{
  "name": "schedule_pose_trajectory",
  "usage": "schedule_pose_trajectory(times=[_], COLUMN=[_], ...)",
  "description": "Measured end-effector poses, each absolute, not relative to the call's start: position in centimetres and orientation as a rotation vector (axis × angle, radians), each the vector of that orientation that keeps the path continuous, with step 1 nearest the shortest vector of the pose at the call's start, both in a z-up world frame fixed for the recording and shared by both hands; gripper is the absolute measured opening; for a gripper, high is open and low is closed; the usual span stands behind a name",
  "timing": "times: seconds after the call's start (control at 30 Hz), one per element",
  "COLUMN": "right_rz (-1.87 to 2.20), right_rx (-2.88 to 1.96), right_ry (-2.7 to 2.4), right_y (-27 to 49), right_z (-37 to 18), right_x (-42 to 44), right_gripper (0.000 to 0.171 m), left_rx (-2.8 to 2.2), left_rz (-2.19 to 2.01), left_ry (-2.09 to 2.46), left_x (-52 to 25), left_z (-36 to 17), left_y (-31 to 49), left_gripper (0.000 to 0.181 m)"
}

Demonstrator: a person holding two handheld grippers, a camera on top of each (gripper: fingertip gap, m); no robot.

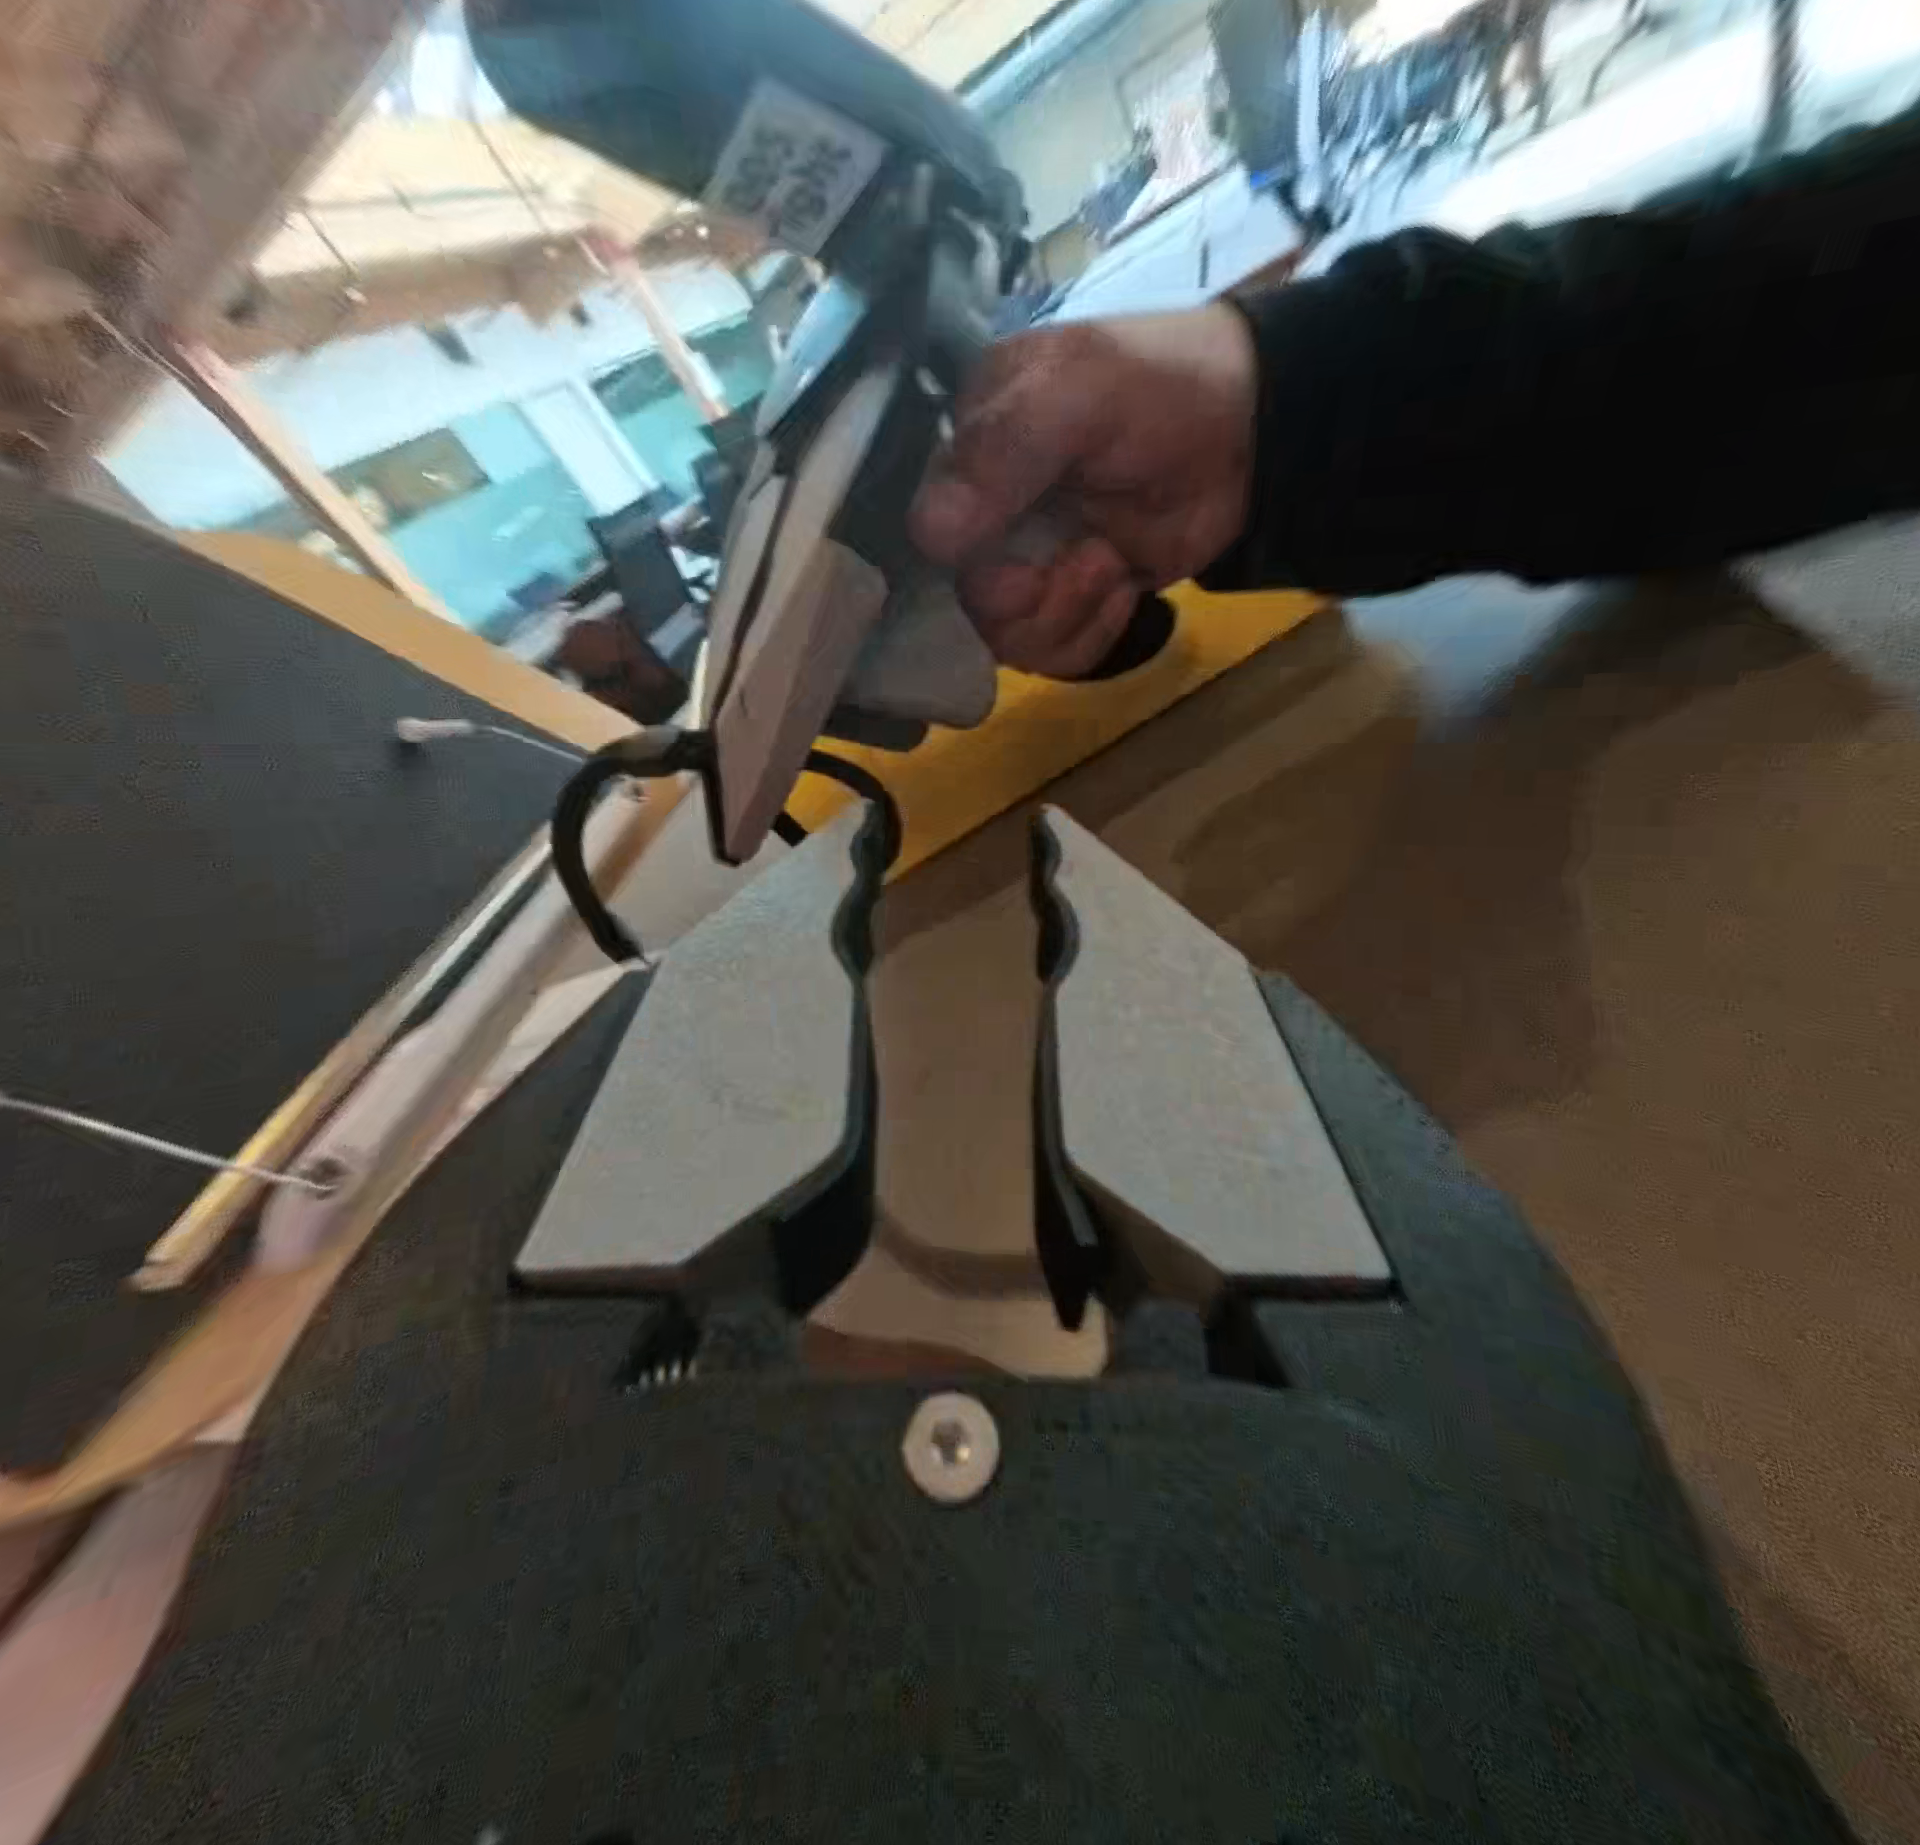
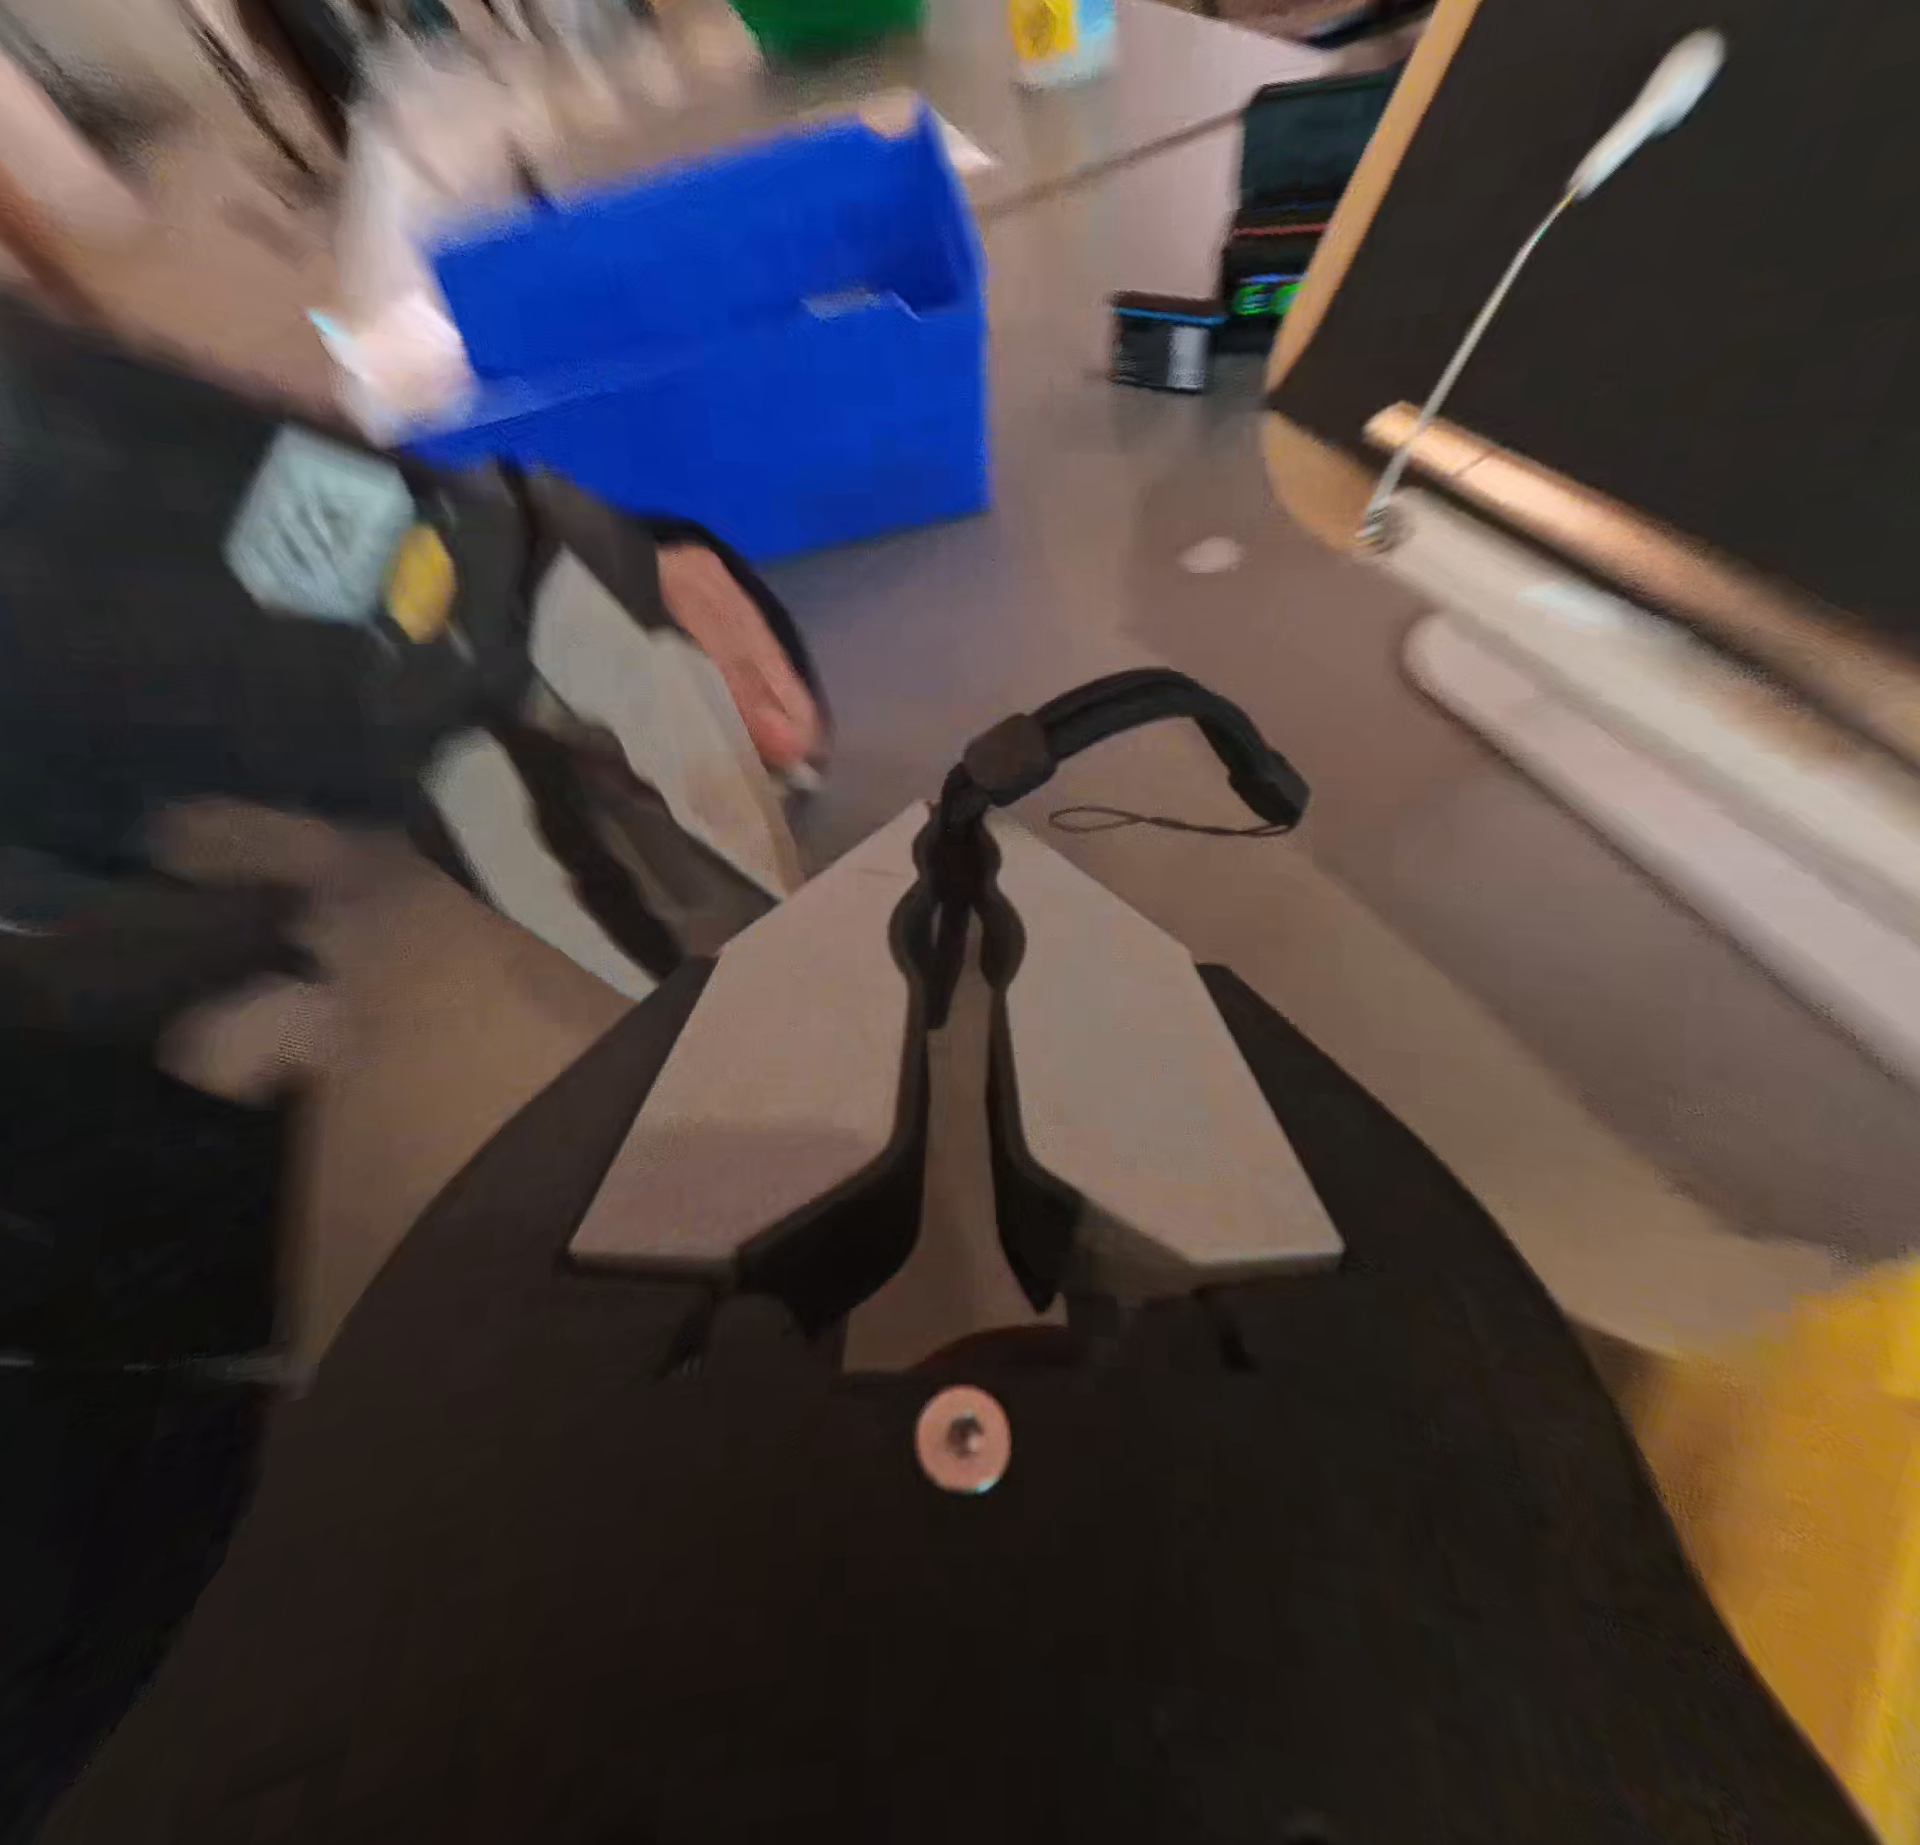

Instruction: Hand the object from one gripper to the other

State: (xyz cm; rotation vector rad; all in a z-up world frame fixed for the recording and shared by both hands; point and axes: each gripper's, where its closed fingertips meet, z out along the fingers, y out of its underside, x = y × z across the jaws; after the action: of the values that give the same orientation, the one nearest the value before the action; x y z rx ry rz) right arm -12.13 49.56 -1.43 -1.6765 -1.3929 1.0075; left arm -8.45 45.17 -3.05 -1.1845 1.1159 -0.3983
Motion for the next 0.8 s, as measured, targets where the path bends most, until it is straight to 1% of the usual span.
schedule_pose_trajectory(times=[0.03, 0.1, 0.2, 0.23, 0.27, 0.33, 0.43, 0.5, 0.53, 0.6, 0.67, 0.73, 0.8], right_rz=[0.84, 0.631, 0.459, 0.408, 0.34, 0.199, 0.094, 0.045, 0.029, 0.006, 0.009, 0.033, 0.21], right_rx=[-1.601, -1.489, -1.359, -1.31, -1.276, -1.217, -1.209, -1.204, -1.194, -1.207, -1.258, -1.373, -1.49], right_ry=[-1.466, -1.571, -1.704, -1.742, -1.778, -1.83, -1.868, -1.883, -1.888, -1.879, -1.838, -1.744, -1.617], right_y=[49.6, 49.0, 47.4, 46.9, 46.6, 46.1, 45.4, 45.4, 45.3, 45.5, 46.0, 47.1, 47.1], right_z=[-1.4, -1.5, -2.0, -2.3, -2.7, -3.5, -4.9, -5.7, -6.0, -6.4, -6.4, -6.1, -5.4], right_x=[-11.7, -11.0, -10.4, -10.2, -10.0, -9.7, -9.9, -9.9, -10.0, -10.0, -9.7, -8.7, -7.7], right_gripper=[0.0, 0.0, 0.0, 0.0, 0.0, 0.0, 0.0, 0.0, 0.0, 0.0, 0.001, 0.025, 0.029], left_rx=[-1.225, -1.297, -1.395, -1.431, -1.445, -1.444, -1.401, -1.423, -1.432, -1.414, -1.4, -1.385, -1.353], left_rz=[-0.556, -0.82, -0.996, -1.061, -1.151, -1.273, -1.311, -1.306, -1.298, -1.233, -1.057, -0.865, -0.696], left_ry=[1.076, 1.025, 0.867, 0.823, 0.802, 0.753, 0.729, 0.757, 0.784, 0.835, 0.866, 0.887, 0.896], left_x=[-8.4, -8.3, -8.6, -8.7, -8.6, -8.5, -8.5, -8.0, -7.7, -7.3, -7.5, -8.3, -9.1], left_z=[-2.7, -2.3, -1.8, -1.8, -1.6, -1.1, -0.4, -0.7, -0.9, -1.2, -1.4, -1.3, -1.0], left_y=[44.9, 44.5, 45.9, 46.3, 46.1, 46.0, 45.8, 45.4, 45.2, 44.7, 45.4, 46.2, 46.8], left_gripper=[0.03, 0.032, 0.045, 0.053, 0.058, 0.048, 0.018, 0.012, 0.001, 0.0, 0.0, 0.0, 0.0])
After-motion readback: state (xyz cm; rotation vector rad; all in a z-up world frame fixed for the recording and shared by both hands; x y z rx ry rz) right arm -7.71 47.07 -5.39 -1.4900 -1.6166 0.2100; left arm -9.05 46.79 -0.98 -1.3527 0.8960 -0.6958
